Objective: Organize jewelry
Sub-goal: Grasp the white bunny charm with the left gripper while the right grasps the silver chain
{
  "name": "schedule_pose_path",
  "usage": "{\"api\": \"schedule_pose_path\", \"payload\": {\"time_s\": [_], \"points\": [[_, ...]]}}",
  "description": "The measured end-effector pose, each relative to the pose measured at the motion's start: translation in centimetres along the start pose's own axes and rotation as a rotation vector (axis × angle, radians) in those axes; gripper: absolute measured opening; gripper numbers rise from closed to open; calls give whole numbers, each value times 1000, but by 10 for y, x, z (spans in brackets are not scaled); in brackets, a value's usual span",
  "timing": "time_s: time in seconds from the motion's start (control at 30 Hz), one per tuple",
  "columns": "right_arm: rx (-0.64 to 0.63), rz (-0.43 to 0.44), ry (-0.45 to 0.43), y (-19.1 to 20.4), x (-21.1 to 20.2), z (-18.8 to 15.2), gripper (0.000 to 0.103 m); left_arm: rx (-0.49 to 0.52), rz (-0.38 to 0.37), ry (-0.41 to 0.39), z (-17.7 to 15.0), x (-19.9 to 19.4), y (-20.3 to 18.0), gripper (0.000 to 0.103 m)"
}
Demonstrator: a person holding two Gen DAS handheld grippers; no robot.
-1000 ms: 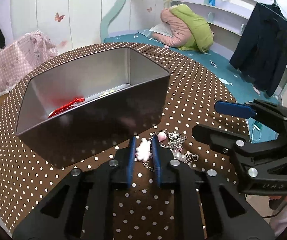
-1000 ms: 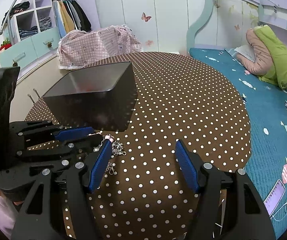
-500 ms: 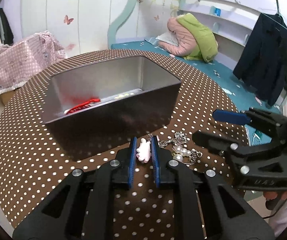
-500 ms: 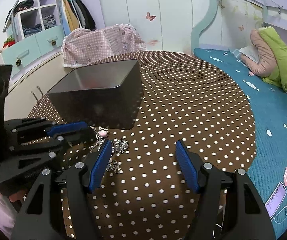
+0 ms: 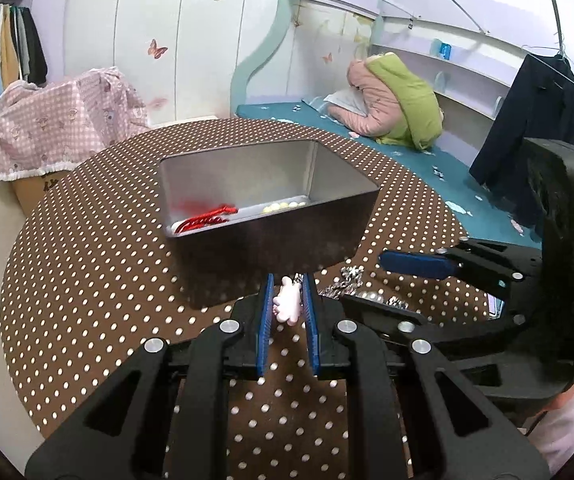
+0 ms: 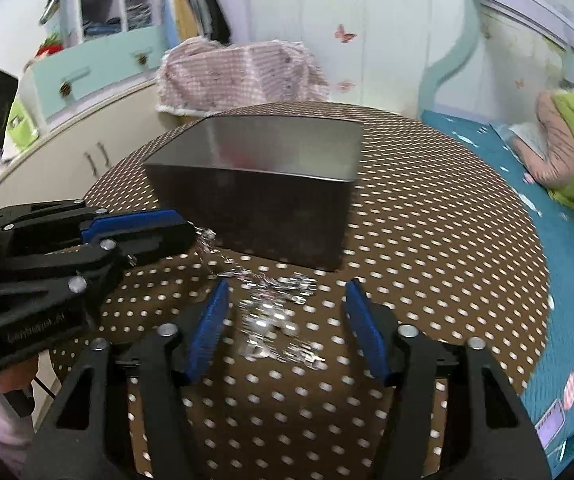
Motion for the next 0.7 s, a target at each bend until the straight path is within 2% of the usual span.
{"api": "schedule_pose_path", "payload": {"time_s": [0.07,0.2,0.27,0.33,0.43,0.57,0.7], "points": [[-12,16,15,4,7,-2,45,-13,-2,-2,-2,-4,3,15],[-56,-7,25,10,17,-1,39,-24,11,-10,-2,-10,12,15],[-43,-7,26,8,18,0,28,-33,17,-18,-1,-15,15,15],[-22,-20,25,3,19,2,11,-46,25,-24,-2,-19,21,15],[30,-25,25,-6,16,2,10,-54,52,-22,-4,-22,30,15],[61,-24,11,-13,7,3,10,-71,49,-12,-9,-23,34,15],[63,-25,-12,-12,-4,7,10,-49,7,12,-13,-15,20,15]]}}
Point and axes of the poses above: each gripper's, at about its wrist camera, not at the fingertips, and x roughly the way its jaws point, y to its left, z to its top, the point moved 4 cm from there along x, roughly the way its jaws point, and after that the axes turned 13 degrees about -y, right-handed, at the moved point
